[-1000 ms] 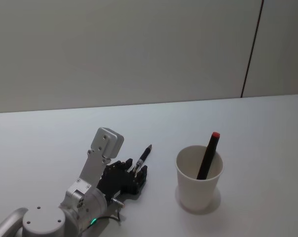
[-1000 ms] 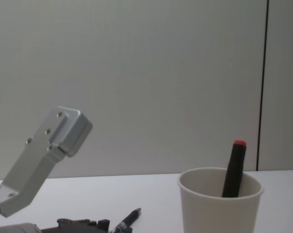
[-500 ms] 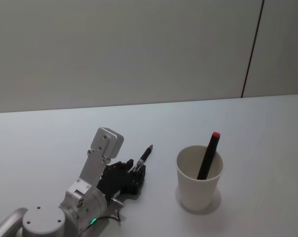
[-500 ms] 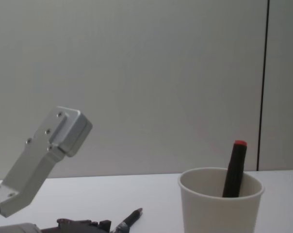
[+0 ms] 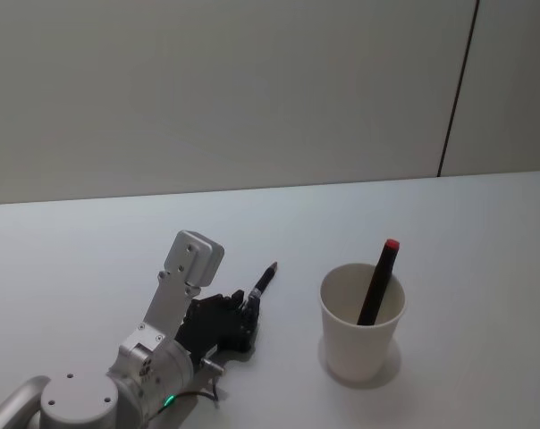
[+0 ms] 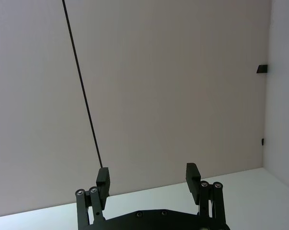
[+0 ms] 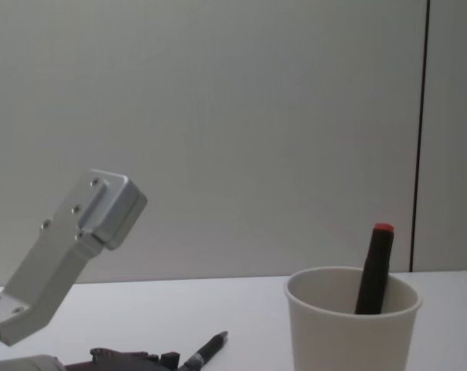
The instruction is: Place the pen into the pen holder.
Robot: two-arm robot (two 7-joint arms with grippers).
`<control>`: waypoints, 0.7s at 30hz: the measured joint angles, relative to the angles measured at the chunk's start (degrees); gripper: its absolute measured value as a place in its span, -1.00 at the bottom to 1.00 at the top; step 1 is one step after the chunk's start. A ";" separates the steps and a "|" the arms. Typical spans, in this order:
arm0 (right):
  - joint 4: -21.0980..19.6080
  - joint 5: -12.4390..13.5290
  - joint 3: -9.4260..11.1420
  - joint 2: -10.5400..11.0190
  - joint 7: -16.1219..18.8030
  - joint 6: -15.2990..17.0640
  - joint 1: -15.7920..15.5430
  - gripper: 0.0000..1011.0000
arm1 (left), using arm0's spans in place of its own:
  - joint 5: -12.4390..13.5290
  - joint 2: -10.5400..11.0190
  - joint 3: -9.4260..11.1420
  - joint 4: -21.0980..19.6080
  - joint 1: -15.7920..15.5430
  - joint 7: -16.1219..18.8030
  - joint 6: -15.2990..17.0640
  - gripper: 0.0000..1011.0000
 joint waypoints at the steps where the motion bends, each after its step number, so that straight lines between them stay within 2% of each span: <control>1: 0.00 0.00 0.00 0.00 0.00 0.00 0.00 0.98 | 0.00 0.00 0.00 0.00 0.00 0.00 0.00 -0.56; 9: 0.00 0.00 0.00 0.00 0.00 0.00 0.00 0.98 | 0.00 0.00 0.00 0.00 0.00 0.00 0.00 -0.67; 21: 0.00 0.00 0.00 0.00 0.00 0.00 0.00 0.98 | 0.00 0.00 0.01 0.00 0.00 0.00 0.00 -0.70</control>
